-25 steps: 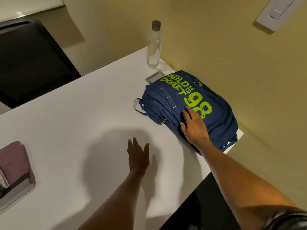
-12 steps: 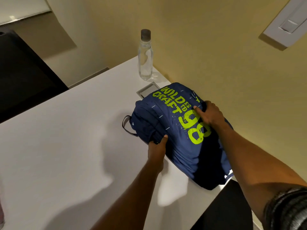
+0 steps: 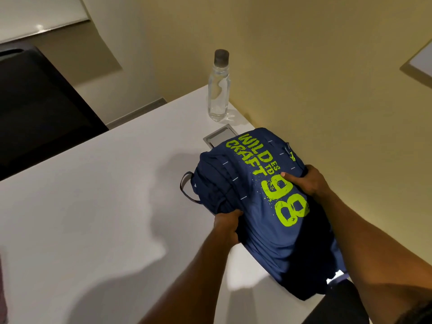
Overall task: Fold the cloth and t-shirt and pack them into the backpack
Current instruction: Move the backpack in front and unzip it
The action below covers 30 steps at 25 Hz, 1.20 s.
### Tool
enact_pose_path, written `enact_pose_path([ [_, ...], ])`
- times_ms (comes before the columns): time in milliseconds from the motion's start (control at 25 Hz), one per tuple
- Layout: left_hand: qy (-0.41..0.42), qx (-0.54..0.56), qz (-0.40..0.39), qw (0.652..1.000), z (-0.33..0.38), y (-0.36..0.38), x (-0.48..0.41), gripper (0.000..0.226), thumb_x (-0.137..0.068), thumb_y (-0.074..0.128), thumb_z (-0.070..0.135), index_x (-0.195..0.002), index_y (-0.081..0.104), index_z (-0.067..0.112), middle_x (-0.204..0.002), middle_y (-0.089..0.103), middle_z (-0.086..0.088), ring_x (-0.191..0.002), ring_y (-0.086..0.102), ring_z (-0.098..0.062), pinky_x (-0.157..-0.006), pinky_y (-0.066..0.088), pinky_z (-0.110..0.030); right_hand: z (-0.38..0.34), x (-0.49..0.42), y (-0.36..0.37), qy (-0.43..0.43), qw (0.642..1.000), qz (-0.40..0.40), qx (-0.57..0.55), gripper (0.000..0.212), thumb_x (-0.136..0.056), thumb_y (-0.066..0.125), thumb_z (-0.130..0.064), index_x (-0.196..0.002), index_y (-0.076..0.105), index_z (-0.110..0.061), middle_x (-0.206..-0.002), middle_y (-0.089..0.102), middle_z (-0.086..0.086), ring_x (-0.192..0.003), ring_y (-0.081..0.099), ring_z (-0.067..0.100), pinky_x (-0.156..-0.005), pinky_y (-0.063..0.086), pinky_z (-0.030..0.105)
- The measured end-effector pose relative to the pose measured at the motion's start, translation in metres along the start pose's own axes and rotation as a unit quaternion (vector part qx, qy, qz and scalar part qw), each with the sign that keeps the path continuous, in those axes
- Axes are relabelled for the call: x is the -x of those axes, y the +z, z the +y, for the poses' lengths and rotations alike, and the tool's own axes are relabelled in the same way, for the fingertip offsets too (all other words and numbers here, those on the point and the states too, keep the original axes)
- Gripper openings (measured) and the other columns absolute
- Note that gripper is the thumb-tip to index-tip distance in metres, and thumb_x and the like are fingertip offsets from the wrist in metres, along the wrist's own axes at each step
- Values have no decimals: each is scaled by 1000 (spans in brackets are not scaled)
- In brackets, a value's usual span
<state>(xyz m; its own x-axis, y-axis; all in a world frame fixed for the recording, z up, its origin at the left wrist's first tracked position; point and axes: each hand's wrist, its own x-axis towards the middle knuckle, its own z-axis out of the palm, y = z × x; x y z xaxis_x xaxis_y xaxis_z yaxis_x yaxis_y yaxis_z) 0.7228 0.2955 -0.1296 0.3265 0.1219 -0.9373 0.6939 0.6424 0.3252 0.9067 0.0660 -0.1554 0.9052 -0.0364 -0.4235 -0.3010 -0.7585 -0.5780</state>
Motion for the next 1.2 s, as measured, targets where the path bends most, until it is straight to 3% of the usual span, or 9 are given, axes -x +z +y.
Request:
enact_pose_path([
  [240, 29, -2, 6, 1000, -4, -28, 26, 33, -98, 58, 3, -130, 50, 5, -93, 58, -9, -77, 54, -22, -87, 48, -41, -17, 50, 24, -77, 995, 63, 22, 81, -74, 86, -60, -135, 53, -19, -130, 69, 7, -110, 68, 34, -91, 55, 47],
  [400, 27, 5, 12, 1000, -18, -75, 42, 39, -98, 57, 3, -136, 47, 6, -112, 61, -12, -82, 55, -24, -84, 49, -47, -35, 91, 51, -120, 991, 51, 36, 81, -74, 83, -64, -136, 53, -21, -130, 69, 6, -111, 67, 34, -89, 55, 46],
  [480, 22, 8, 21, 1000, -25, -105, 52, 37, -98, 57, 2, -134, 50, 4, -110, 63, -13, -81, 56, -24, -72, 54, -43, -48, 113, 70, -136, 989, 37, 39, 86, -70, 80, -70, -136, 53, -22, -132, 68, 5, -112, 67, 34, -89, 53, 44],
  [600, 26, 10, 40, 999, -32, -155, 72, 28, -99, 56, 0, -126, 57, 6, -88, 64, -9, -72, 59, -22, -41, 51, -32, -67, 146, 107, -158, 987, 12, 38, 90, -67, 75, -77, -135, 52, -23, -131, 68, 5, -111, 67, 33, -89, 55, 45],
  [680, 33, 15, 57, 998, -38, -194, 76, 27, -98, 57, 1, -125, 59, 7, -87, 65, -9, -73, 59, -22, -37, 50, -29, -79, 168, 138, -174, 984, 4, 36, 86, -69, 76, -76, -134, 52, -24, -129, 68, 5, -110, 67, 33, -89, 55, 45],
  [840, 47, 32, 103, 993, -42, -268, 80, 42, -98, 60, 5, -139, 51, 11, -103, 63, -10, -87, 59, -27, -56, 48, -39, -108, 209, 200, -200, 979, -16, 26, 78, -75, 81, -65, -132, 53, -20, -129, 66, 7, -113, 65, 34, -91, 51, 45],
  [1200, 95, 41, 161, 982, -38, -395, 84, 45, -100, 62, 8, -143, 48, 4, -115, 64, -12, -86, 59, -28, -69, 51, -43, -158, 266, 297, -252, 962, -87, 52, 84, -82, 79, -59, -144, 43, -16, -138, 60, 11, -121, 60, 37, -96, 52, 48],
])
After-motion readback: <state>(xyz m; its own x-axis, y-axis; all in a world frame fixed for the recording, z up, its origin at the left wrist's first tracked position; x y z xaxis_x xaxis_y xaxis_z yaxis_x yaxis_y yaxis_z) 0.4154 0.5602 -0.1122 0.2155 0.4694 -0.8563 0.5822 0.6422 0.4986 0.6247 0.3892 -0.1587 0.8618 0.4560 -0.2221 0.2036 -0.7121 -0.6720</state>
